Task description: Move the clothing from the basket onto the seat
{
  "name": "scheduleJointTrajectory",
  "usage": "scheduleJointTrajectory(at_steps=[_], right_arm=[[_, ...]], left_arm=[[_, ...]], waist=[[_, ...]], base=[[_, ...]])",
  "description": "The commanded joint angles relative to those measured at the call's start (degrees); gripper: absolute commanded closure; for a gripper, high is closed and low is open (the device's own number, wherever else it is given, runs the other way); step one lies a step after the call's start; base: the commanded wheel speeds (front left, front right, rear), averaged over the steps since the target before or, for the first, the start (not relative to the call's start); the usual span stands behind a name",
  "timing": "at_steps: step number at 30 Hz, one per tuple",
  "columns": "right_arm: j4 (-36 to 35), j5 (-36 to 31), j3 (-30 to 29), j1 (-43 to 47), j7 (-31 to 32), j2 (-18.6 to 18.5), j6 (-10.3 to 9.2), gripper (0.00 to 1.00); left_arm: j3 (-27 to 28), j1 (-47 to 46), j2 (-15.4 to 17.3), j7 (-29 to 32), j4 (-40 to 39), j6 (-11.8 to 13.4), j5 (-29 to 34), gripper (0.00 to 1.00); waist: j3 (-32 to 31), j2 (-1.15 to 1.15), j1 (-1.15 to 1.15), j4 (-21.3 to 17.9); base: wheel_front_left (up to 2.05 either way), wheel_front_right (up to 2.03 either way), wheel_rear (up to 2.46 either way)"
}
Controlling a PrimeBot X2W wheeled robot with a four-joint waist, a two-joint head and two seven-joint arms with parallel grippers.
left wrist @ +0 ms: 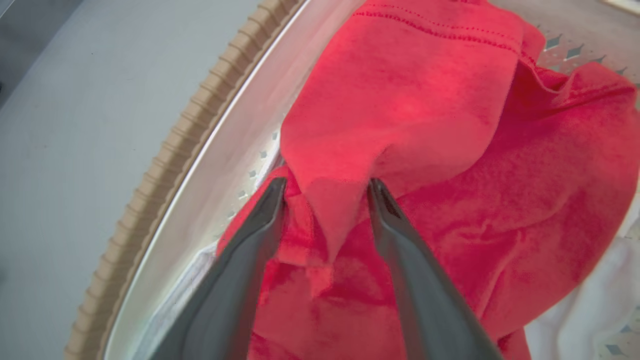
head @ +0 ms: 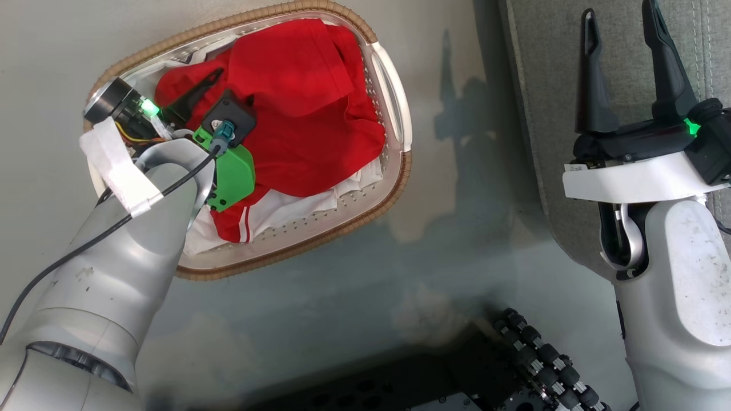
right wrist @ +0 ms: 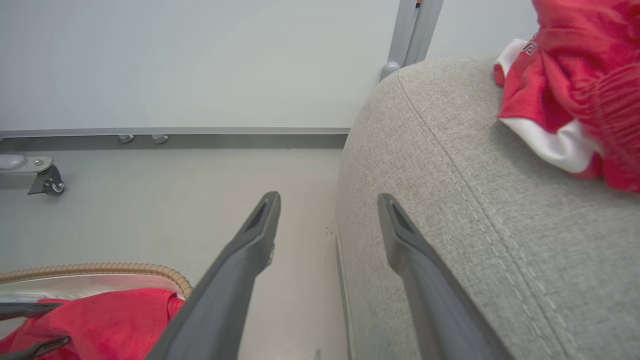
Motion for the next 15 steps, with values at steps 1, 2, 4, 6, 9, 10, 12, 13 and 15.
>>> scheduleJointTrajectory(at_steps=[1, 2, 4, 6, 9, 10, 12, 13, 15], right_arm=[[0.25, 0.44, -0.05, -0.65, -0.28, -0.18, -0.08, 0.00], [0.40, 0.51, -0.03, -0.67, -0.28, -0.17, -0.08, 0.00], [0.72, 0.45, -0.13, -0.59, -0.28, -0.18, -0.08, 0.00], [1.16, 0.21, -0.33, -0.39, -0.28, -0.18, -0.08, 0.00], [1.93, -0.16, -0.60, -0.21, -0.28, -0.18, -0.08, 0.00], [2.24, -0.30, -0.75, -0.15, -0.28, -0.19, -0.08, 0.00], [2.82, -0.85, -0.94, 0.15, -0.28, -0.19, -0.08, 0.00], [3.09, -1.02, -0.97, 0.30, -0.27, -0.18, -0.08, 0.00], [3.84, -1.53, -0.96, 0.68, -0.28, -0.19, -0.08, 0.00]], left_arm=[[-0.22, -0.64, 0.11, -0.21, 0.44, -0.15, -0.04, 1.00], [-0.48, -0.46, -0.19, -0.23, 0.47, -0.33, -0.08, 1.00], [-0.79, 0.13, -0.70, -0.27, 0.33, -0.45, -0.36, 1.00], [-0.92, 0.95, -1.00, -0.30, -0.23, -0.60, -0.74, 1.00], [-0.10, 2.40, -1.13, -0.31, -2.44, -0.67, -2.24, 1.00], [0.27, 3.09, -1.19, -0.31, -3.62, -0.68, -2.77, 1.00], [0.69, 4.50, -0.92, -0.28, -5.70, -0.77, -3.35, 1.00], [0.83, 5.18, -0.72, -0.28, -6.68, -0.76, -3.72, 1.00], [1.09, 6.98, -0.14, -0.27, -9.16, -0.87, -4.35, 1.00]], waist=[[-0.16, 0.00, -0.01, -0.01], [-0.32, 0.00, -0.01, 0.01], [-0.80, 0.00, -0.01, 0.21], [-1.46, 0.00, -0.01, 0.54], [-2.72, 0.00, -0.01, 1.12], [-3.43, 0.00, -0.01, 1.44], [-4.79, 0.00, -0.01, 2.05], [-5.46, 0.00, -0.01, 2.32], [-7.17, 0.00, -0.01, 2.89]], base=[[0.00, 0.00, 0.00], [0.00, 0.00, 0.00], [0.00, 0.00, 0.00], [0.00, 0.00, 0.00], [0.00, 0.00, 0.00], [0.00, 0.00, 0.00], [0.00, 0.00, 0.00], [0.00, 0.00, 0.00], [0.00, 0.00, 0.00]])
